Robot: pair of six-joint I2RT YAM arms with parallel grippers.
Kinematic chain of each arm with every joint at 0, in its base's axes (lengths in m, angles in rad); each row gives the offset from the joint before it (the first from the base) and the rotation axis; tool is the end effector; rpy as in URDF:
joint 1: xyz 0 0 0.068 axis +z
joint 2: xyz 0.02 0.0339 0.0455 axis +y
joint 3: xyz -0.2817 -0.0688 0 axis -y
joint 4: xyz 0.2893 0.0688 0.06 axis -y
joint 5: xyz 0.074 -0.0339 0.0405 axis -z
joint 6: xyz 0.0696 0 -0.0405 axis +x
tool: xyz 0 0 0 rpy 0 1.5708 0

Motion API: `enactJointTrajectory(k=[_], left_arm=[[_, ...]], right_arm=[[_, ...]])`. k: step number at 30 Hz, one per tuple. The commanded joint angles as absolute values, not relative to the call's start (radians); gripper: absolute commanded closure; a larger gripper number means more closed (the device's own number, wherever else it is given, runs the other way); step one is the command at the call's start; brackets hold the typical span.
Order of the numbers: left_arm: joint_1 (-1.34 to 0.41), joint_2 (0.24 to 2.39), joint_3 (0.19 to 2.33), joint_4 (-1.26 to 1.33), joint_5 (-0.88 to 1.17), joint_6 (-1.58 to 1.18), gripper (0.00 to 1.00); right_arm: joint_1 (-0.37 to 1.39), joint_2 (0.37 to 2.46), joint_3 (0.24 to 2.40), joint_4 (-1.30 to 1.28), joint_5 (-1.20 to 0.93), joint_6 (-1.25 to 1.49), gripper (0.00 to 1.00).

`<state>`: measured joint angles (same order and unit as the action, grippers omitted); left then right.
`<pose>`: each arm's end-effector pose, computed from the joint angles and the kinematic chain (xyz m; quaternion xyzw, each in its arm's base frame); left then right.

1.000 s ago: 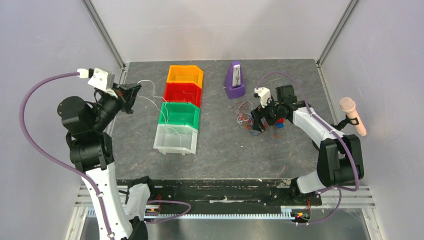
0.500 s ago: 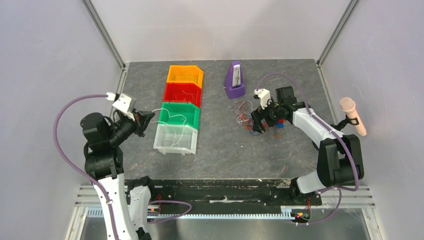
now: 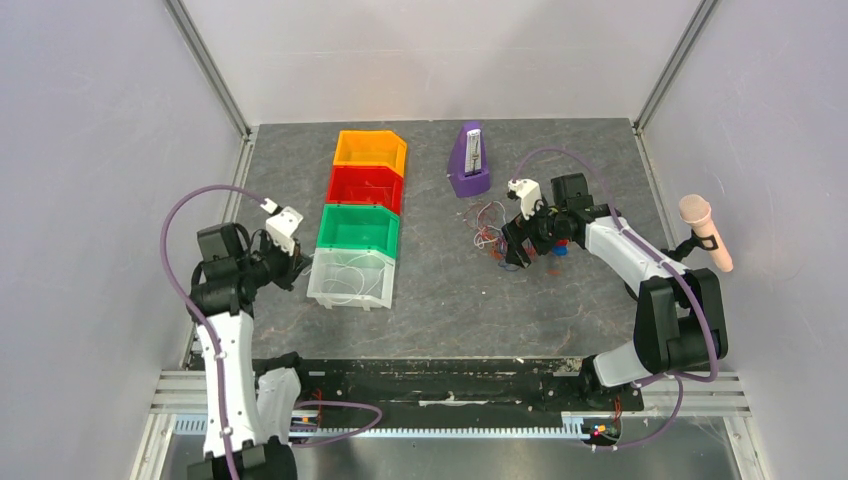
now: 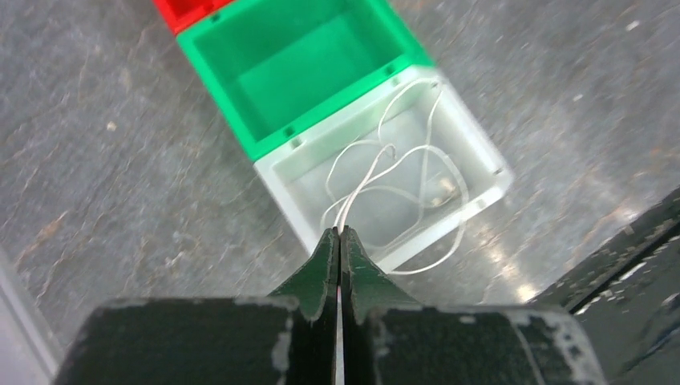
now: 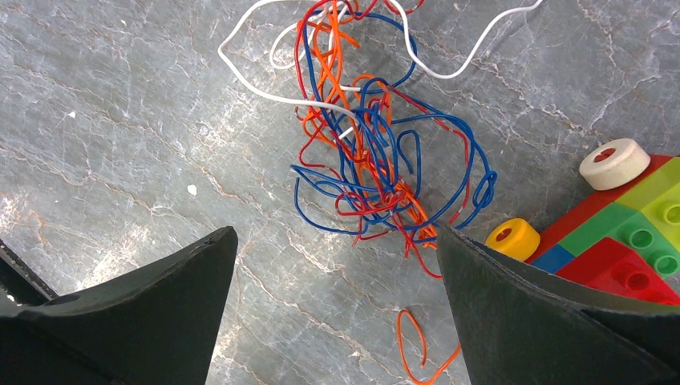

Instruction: Untangle the cables

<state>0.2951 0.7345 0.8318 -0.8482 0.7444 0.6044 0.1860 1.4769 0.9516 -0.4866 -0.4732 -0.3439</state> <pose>0.1903 0.0086 0.3047 0.2748 0.8218 -0.1390 0.4793 0.3342 0.0952 0.1855 -0.3071 0.8849 0.2035 0.2851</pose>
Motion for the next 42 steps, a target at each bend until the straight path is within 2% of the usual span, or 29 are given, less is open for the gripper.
enactJointTrajectory(k=[1, 7, 18, 27, 28, 29, 31, 33, 36, 42], left_arm=[[0.293, 0.795, 0.825, -0.792, 0.578, 0.755, 0.98], [0.207, 0.848, 0.836, -0.786, 0.472, 0.818, 0.98], [-0.196, 0.956, 0.734, -0.603, 0.187, 0.621, 0.98], [-0.292, 1.128, 0.709, -0.540, 0.141, 0.611, 0.98], [-0.293, 1.129, 0.727, -0.567, 0.153, 0.608, 0.92], [-0.292, 1.120, 0.745, -0.591, 0.164, 0.597, 0.83], [-0.291, 1.088, 0.801, -0.658, 0.194, 0.585, 0.58], [-0.291, 1.047, 0.862, -0.742, 0.221, 0.583, 0.43], [-0.291, 1.004, 0.942, -0.836, 0.249, 0.576, 0.32], [-0.290, 0.959, 1.090, -0.927, 0.319, 0.513, 0.24]], right_arm=[[0.188, 1.482, 0.941, -0.468, -0.474, -0.353, 0.02], [0.188, 1.493, 0.943, -0.466, -0.474, -0.352, 0.02], [0.189, 1.493, 0.938, -0.466, -0.470, -0.357, 0.02], [0.188, 1.493, 0.922, -0.472, -0.487, -0.367, 0.02], [0.188, 1.491, 0.922, -0.477, -0.489, -0.371, 0.02], [0.189, 1.492, 0.922, -0.481, -0.489, -0.374, 0.02], [0.188, 1.490, 0.927, -0.490, -0.482, -0.378, 0.02], [0.189, 1.489, 0.940, -0.504, -0.472, -0.379, 0.02], [0.188, 1.485, 0.968, -0.520, -0.459, -0.380, 0.02], [0.187, 1.486, 1.026, -0.540, -0.408, -0.378, 0.02]])
